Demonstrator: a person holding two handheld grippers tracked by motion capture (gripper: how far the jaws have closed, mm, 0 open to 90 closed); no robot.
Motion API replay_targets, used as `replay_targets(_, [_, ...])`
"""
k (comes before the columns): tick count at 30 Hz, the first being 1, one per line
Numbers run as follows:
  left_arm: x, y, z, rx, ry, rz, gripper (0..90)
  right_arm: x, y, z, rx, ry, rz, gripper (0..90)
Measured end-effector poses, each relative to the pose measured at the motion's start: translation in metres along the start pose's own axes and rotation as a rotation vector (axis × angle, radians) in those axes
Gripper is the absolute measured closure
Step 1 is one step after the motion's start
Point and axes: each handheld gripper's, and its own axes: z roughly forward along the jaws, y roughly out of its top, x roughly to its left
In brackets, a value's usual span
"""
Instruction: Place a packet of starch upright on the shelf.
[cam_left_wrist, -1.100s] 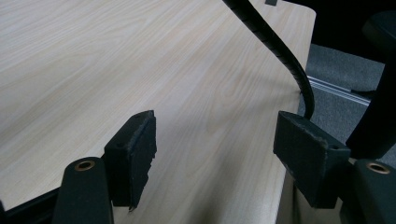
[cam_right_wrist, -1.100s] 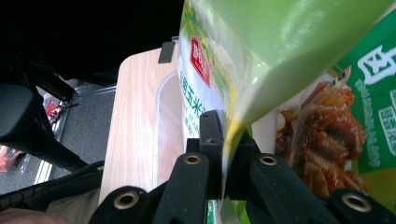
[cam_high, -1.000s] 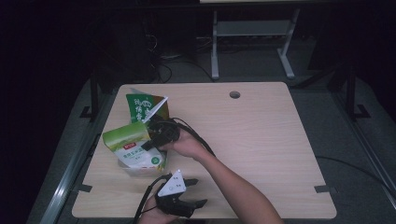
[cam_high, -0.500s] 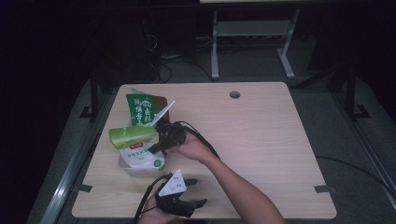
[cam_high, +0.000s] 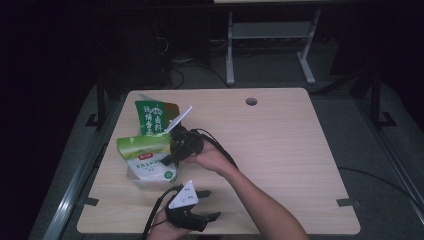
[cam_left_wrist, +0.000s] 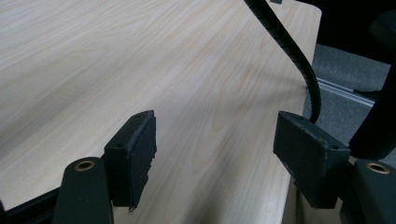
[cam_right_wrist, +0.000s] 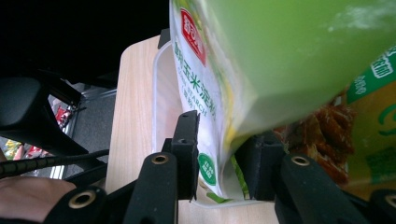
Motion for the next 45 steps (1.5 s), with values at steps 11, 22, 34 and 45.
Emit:
replay_targets(11, [0.004,0.0,-0.002,0.001,0.012,-0.004,29.6,0.003,-0.007,-0.021,-0.039,-0.018,-0.006,59.6])
replay_targets(22, [0.008,0.0,-0.005,0.0,0.025,-0.008,29.4,-0.003,-0.026,-0.058,-0.079,-0.086,0.034,53.9])
replay_targets(34, [0.011,0.0,-0.008,-0.003,0.037,-0.008,29.4,-0.009,-0.055,-0.096,-0.101,-0.146,0.098,47.4])
replay_targets(45, [0.013,0.0,-0.009,-0.006,0.045,-0.006,29.4,-0.011,-0.085,-0.12,-0.133,-0.192,0.166,40.4])
